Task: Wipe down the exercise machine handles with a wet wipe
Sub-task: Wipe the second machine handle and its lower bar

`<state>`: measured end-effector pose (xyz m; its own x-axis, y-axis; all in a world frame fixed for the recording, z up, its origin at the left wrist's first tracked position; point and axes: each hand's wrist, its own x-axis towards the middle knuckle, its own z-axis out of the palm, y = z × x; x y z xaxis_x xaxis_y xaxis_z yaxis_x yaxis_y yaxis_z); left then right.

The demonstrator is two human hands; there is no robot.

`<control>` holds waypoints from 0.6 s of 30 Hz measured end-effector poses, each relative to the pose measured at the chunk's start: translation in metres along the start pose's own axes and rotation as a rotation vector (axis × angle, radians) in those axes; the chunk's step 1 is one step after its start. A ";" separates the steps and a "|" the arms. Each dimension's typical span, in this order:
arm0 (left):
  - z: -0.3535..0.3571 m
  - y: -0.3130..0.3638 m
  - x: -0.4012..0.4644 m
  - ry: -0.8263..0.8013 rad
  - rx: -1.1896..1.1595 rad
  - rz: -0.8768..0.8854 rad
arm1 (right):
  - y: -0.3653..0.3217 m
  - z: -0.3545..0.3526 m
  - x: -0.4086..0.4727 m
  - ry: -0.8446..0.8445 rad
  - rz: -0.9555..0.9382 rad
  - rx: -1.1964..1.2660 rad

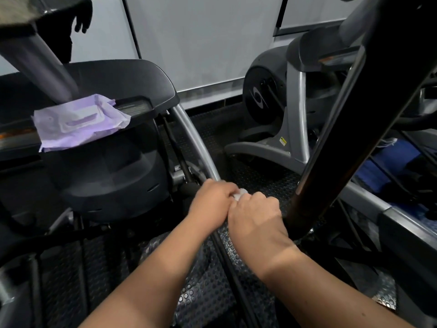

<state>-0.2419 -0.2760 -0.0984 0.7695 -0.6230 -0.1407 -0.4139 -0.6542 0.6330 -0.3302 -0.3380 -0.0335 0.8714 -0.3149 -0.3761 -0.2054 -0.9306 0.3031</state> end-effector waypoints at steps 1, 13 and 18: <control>0.000 0.002 -0.002 -0.006 -0.122 -0.009 | 0.001 -0.001 0.000 0.012 0.024 0.046; -0.013 -0.029 -0.003 0.114 -0.335 -0.218 | -0.009 -0.001 0.014 0.066 -0.053 0.210; -0.011 -0.036 -0.005 0.090 -0.179 -0.195 | -0.008 -0.007 0.003 -0.036 -0.004 0.060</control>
<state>-0.2255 -0.2447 -0.1121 0.8695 -0.4468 -0.2106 -0.1667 -0.6669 0.7263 -0.3228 -0.3301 -0.0313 0.8562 -0.3163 -0.4085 -0.2292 -0.9412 0.2484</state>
